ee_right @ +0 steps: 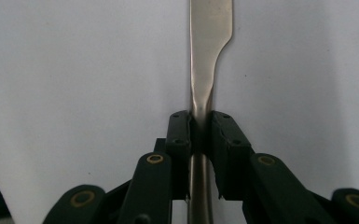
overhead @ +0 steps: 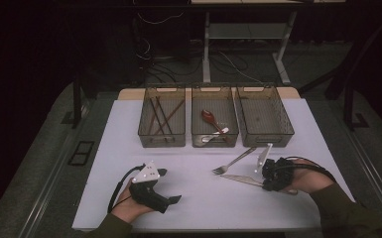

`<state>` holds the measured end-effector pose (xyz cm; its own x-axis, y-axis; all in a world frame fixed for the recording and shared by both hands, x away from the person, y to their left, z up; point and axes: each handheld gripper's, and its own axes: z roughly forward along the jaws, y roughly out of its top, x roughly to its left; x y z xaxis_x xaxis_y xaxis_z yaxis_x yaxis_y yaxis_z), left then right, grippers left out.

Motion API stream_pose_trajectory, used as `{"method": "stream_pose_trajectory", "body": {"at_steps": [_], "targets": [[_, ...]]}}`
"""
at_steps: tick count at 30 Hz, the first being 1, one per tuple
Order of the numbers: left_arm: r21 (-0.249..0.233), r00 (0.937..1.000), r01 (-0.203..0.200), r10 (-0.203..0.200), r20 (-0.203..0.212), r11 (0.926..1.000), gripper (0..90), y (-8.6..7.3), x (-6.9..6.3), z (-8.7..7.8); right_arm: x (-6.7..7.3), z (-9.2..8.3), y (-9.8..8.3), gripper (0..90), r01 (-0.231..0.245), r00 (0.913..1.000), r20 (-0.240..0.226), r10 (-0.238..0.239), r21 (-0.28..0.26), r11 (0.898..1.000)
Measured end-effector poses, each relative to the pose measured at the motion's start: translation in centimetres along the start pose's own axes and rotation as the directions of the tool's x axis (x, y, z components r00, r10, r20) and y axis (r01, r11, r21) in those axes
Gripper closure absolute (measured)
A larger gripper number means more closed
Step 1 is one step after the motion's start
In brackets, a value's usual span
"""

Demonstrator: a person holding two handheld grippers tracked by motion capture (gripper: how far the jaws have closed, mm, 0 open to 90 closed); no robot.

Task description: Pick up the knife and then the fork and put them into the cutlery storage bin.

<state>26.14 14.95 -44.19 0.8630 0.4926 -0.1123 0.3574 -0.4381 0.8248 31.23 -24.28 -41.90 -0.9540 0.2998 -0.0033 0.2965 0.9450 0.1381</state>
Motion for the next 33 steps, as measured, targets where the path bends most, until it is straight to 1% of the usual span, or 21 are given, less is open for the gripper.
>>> {"method": "stream_pose_trajectory", "body": {"at_steps": [2, 4, 9, 10, 15, 24, 26, 27, 28, 30, 33], "targets": [[-0.001, 1.0, -0.001, 0.001, -0.001, 1.0, 0.0, 0.0, 0.0, 0.0, -0.1, 0.1, 0.6, 78.7, 0.01, 0.9999, -0.003, -0.01, 0.04, 0.999], [-0.002, 1.0, -0.002, 0.002, 0.0, 1.0, 0.0, 0.0, -0.1, 0.0, -0.3, 0.1, 0.9, 79.1, 0.016, 0.9998, -0.011, -0.016, 0.059, 0.998], [-0.003, 1.0, 0.0, 0.0, -0.001, 1.0, 0.0, 0.0, -0.1, -0.1, -0.4, 0.1, 0.7, 79.5, 0.005, 0.9997, -0.026, -0.003, 0.05, 0.999], [-0.004, 1.0, 0.0, 0.0, 0.0, 1.0, 0.0, 0.0, -0.1, -0.1, -0.5, 0.1, 0.6, 79.6, 0.008, 0.9996, -0.029, -0.007, 0.047, 0.999], [-0.004, 1.0, 0.002, -0.002, 0.0, 1.0, 0.0, 0.0, 0.0, 0.0, -0.6, 0.0, 0.2, 79.6, 0.006, 0.999, -0.044, -0.005, 0.016, 1.0], [-0.004, 1.0, 0.0, 0.0, 0.0, 1.0, 0.0, 0.0, 0.0, -0.1, -0.5, -0.3, -0.5, 79.6, 0.003, 0.9994, -0.033, -0.004, -0.038, 0.999], [-0.006, 1.0, 0.001, -0.001, 0.0, 1.0, 0.0, 0.0, 0.0, -0.1, -0.5, -0.5, -0.8, 79.6, -0.003, 0.9994, -0.036, 0.001, -0.062, 0.998], [-0.006, 1.0, 0.001, -0.001, 0.0, 1.0, 0.0, 0.0, 0.0, -0.1, -0.5, -0.6, -1.0, 79.6, -0.014, 0.9989, -0.045, 0.011, -0.076, 0.997], [-0.006, 1.0, 0.001, -0.001, 0.0, 1.0, 0.0, 0.0, 0.0, -0.1, -0.6, -0.8, -1.2, 79.5, -0.015, 0.9986, -0.051, 0.01, -0.094, 0.995], [-0.006, 1.0, 0.002, -0.002, 0.0, 1.0, 0.0, 0.0, 0.0, -0.1, -0.7, -1.1, -1.7, 79.5, -0.031, 0.9982, -0.056, 0.023, -0.13, 0.991], [-0.005, 1.0, 0.002, -0.002, 0.0, 1.0, 0.0, 0.0, 0.0, -0.1, -0.8, -1.5, -2.3, 79.5, -0.043, 0.9975, -0.062, 0.033, -0.17, 0.985]]}}
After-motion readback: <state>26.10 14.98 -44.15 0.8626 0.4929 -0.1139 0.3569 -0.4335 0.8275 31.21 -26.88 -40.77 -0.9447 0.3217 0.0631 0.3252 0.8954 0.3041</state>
